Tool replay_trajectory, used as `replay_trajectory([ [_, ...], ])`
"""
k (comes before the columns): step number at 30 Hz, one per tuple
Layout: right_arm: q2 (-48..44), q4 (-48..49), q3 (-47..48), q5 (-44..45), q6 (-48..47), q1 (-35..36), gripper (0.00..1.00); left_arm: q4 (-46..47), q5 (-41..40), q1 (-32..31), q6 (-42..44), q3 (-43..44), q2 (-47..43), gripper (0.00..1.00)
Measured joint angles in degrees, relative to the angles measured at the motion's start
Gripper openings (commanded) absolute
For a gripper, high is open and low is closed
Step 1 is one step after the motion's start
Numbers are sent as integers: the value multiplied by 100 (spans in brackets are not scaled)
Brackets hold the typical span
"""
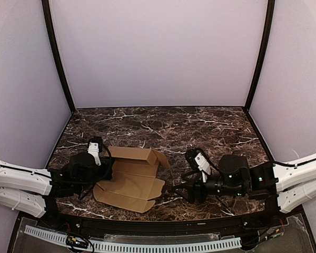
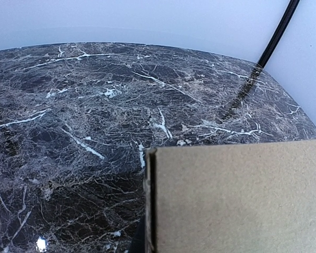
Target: Fold the paper box
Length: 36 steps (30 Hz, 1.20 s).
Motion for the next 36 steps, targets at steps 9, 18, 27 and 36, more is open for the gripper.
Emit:
replay_trajectory([
  [9,-680,-1086,367,96,-1008,-2,48,50,90,0,120,0,2,1],
  [18,-391,-1665,1080,396,-1923,-140,40,151,490,0,339,0,-4,1],
  [27,144,-1773,1373,-175,-2382,-354,40,153,713,0,426,-2,-201,1],
  [36,597,-1757,1558,-682,-2422,-380,40,153,750,46,446,-2,-201,1],
])
